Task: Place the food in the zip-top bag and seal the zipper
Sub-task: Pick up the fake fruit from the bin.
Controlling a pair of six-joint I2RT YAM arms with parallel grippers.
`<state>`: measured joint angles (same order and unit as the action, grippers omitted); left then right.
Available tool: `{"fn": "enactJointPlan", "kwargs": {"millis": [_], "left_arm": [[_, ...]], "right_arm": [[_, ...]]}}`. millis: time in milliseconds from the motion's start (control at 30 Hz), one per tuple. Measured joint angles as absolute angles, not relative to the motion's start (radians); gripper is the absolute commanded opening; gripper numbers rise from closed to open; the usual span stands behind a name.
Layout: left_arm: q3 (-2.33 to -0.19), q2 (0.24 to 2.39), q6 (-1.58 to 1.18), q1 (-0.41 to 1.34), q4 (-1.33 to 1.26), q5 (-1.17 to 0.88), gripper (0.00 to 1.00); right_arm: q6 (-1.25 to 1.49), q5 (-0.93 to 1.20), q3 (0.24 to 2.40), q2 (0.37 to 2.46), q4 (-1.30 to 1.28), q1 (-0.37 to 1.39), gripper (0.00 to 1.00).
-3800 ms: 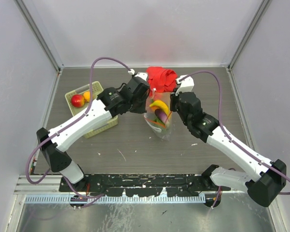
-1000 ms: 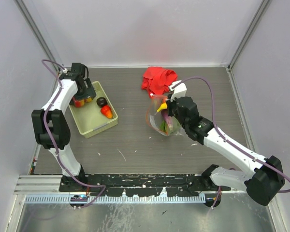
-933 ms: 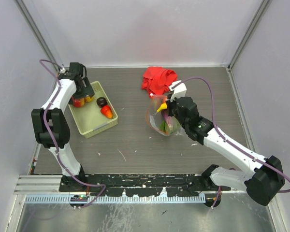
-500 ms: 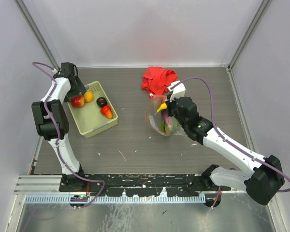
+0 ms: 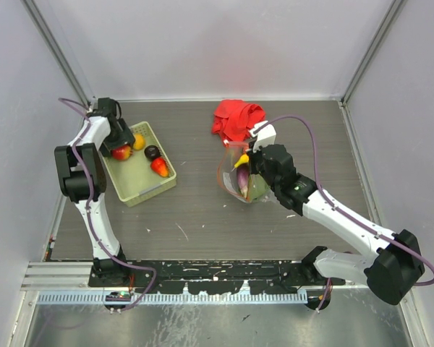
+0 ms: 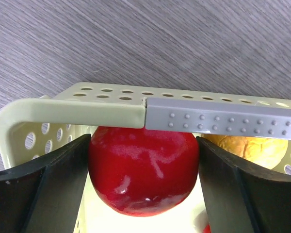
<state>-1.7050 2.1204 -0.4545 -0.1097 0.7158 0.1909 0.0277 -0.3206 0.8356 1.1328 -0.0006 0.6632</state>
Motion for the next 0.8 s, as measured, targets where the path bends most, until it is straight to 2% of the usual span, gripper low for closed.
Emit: {"fn": "enactJointPlan", "kwargs": {"millis": [67,200,333,533,800], "left_arm": [[-1.705,2.120,-0.455,-0.110,0.717,0.182,0.79],[-1.705,2.120,-0.459,-0.110,0.718,0.168,0.60],[-1.705,2.118,-0.469,-0.110,0.723,0.159,0.53],[-1.634,2.031,-0.525,-0.110,0.738,0.126,0.49],[-1.475,1.779,-0.613,-0.105,0.733,0.062,0.48]], "right_arm": [[0.027,-0.321,0.836,1.133,-0.001,0.663,0.00],[0.028,-0.321,0.836,1.133,-0.001,0.663,0.00],[0.028,-0.320,0.836,1.133,-0.001,0.663,0.00],[0.030,-0.320,0.836,1.139,-0.001,0.663,0.00],[0.052,-0.333,0.840,1.167,-0.023,0.663,0.00]]}}
